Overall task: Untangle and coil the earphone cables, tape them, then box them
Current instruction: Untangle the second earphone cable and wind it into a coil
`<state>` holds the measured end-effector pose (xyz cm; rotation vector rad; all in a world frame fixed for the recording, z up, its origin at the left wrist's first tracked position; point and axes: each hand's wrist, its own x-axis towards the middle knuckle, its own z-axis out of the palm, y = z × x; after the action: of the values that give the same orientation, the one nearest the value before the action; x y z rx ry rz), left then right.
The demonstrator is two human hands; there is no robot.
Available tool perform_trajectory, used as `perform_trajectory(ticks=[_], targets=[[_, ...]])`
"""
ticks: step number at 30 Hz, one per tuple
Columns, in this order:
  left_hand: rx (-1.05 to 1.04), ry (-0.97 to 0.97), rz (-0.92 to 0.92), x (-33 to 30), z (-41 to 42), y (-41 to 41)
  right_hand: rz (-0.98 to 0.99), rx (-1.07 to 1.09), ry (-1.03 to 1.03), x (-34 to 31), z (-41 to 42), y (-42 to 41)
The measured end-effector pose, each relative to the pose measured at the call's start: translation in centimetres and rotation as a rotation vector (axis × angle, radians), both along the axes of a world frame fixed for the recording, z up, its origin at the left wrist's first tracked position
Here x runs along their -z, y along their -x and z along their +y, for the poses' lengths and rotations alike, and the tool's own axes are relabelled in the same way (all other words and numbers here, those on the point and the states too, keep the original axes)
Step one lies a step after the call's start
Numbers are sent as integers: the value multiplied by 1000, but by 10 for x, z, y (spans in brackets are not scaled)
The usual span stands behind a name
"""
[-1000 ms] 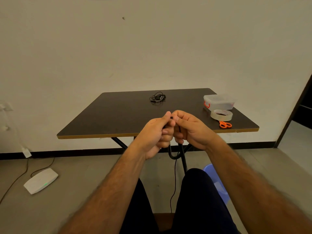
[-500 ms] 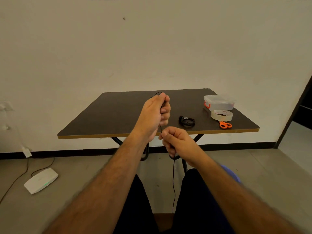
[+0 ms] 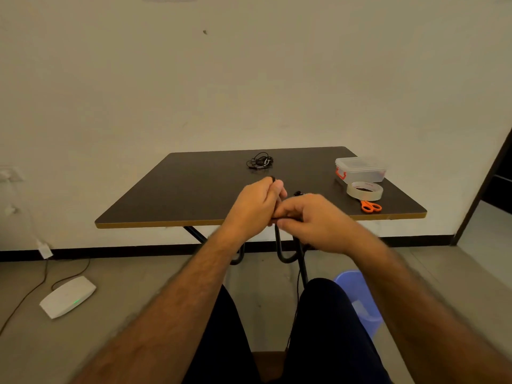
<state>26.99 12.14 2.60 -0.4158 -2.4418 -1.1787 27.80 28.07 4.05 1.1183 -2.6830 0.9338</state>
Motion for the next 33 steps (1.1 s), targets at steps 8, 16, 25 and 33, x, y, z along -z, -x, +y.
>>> perform_trajectory(ticks=[8, 16, 25, 33], targets=[[301, -341, -460, -7, -1, -9, 8, -5, 306, -21, 15, 26], [469, -513, -658, -7, 1, -16, -89, -224, 530, -22, 11, 38], [560, -781, -601, -20, 6, -18, -286, -149, 789, 10, 1, 43], [527, -936, -354, -34, 12, -16, -563, -190, 640, 52, -15, 24]])
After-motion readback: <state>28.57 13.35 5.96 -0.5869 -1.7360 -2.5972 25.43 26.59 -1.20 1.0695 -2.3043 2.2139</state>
